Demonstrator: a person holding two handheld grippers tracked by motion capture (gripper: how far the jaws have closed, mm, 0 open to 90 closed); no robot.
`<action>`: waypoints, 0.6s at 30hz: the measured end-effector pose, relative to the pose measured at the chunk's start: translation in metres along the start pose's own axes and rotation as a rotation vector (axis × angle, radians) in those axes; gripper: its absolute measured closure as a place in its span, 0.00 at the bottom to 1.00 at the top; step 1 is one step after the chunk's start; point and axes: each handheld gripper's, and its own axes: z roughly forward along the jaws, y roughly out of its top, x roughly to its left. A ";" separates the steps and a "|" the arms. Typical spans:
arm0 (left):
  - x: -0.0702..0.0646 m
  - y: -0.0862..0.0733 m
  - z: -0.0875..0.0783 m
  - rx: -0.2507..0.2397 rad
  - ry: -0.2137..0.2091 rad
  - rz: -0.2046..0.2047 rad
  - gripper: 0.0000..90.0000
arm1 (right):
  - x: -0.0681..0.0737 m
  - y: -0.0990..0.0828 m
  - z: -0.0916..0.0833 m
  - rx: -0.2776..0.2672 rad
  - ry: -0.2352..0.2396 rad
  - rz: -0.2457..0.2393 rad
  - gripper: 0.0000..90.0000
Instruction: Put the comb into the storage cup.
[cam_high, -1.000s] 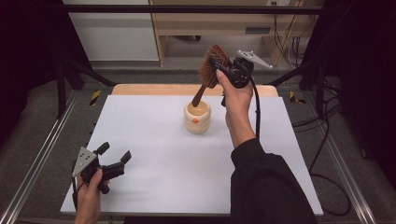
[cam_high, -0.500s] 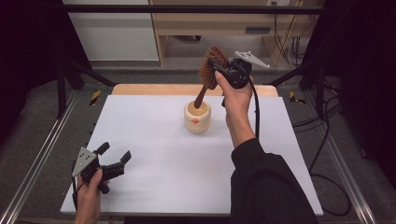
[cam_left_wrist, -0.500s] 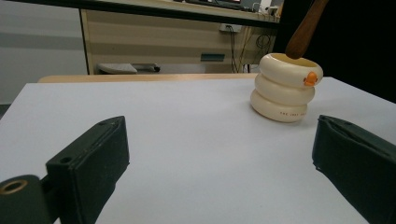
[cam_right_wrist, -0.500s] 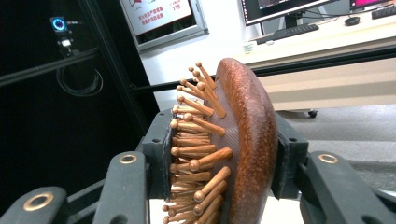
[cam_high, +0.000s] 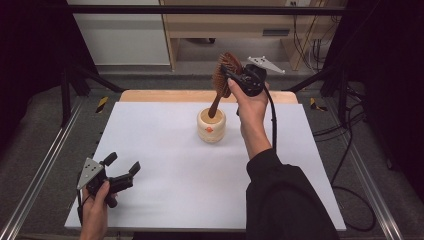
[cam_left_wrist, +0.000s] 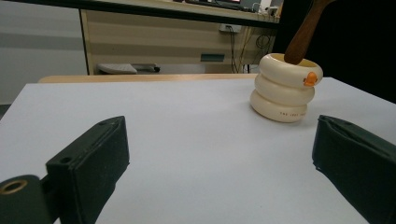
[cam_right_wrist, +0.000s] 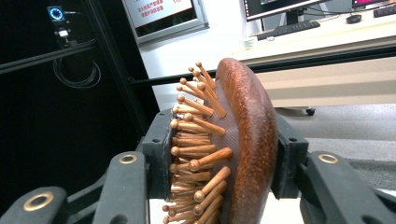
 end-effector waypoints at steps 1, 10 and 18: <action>0.000 0.000 0.000 0.000 0.000 -0.001 0.04 | 0.000 -0.001 0.000 0.002 -0.001 -0.001 0.57; 0.000 0.000 0.000 0.002 -0.001 -0.001 0.04 | -0.001 -0.009 0.004 0.014 -0.001 0.006 0.57; 0.000 0.000 0.000 -0.002 -0.001 -0.002 0.04 | -0.001 -0.017 0.006 0.021 0.001 0.013 0.57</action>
